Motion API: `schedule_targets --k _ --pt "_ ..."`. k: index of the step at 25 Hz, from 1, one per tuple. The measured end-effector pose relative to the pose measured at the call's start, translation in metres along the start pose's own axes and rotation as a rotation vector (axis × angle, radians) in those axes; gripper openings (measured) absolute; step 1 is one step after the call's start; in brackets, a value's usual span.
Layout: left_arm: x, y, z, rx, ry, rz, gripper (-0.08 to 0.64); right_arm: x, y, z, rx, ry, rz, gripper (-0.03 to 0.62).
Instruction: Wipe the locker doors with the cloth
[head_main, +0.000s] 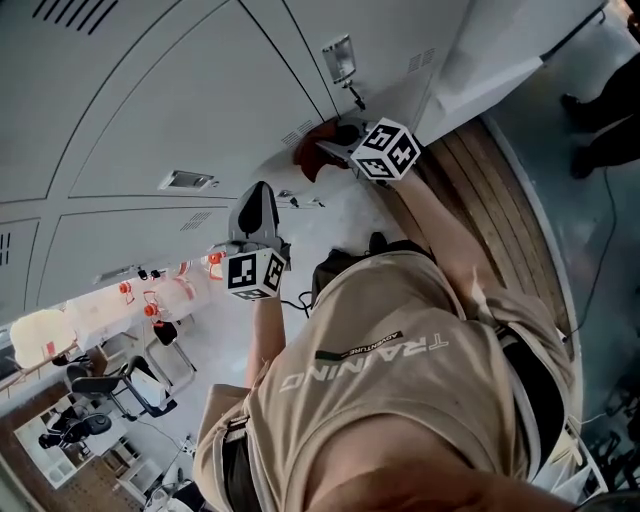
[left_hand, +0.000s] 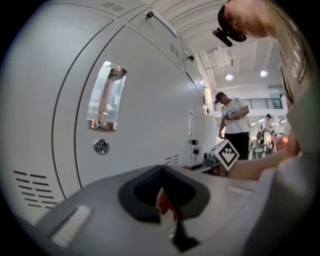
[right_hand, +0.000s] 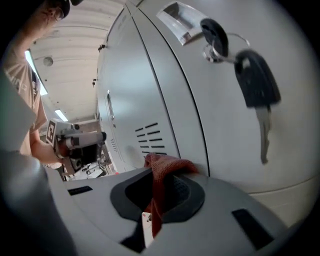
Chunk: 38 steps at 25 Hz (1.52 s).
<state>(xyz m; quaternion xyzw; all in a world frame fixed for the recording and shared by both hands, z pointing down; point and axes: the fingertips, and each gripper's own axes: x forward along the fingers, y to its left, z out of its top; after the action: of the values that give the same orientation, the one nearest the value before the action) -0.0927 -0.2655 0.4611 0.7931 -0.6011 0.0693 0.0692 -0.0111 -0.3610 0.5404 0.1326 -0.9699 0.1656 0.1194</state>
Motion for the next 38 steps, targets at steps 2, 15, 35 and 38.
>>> schedule_targets --k 2,15,35,38 --pt "-0.002 0.0 -0.001 -0.001 0.001 0.004 0.005 0.004 -0.008 -0.018 -0.001 0.041 -0.035 0.028" --pt "-0.018 0.003 0.0 0.011 0.004 0.019 0.005 0.003 -0.028 -0.073 0.039 0.142 -0.196 0.028" --pt "-0.066 0.054 0.019 -0.025 -0.079 0.093 0.005 -0.014 0.121 0.05 -0.214 -0.202 -0.181 0.028" --pt "-0.077 0.063 0.029 -0.009 -0.109 0.107 0.005 -0.019 0.138 0.076 -0.189 -0.296 -0.182 0.028"
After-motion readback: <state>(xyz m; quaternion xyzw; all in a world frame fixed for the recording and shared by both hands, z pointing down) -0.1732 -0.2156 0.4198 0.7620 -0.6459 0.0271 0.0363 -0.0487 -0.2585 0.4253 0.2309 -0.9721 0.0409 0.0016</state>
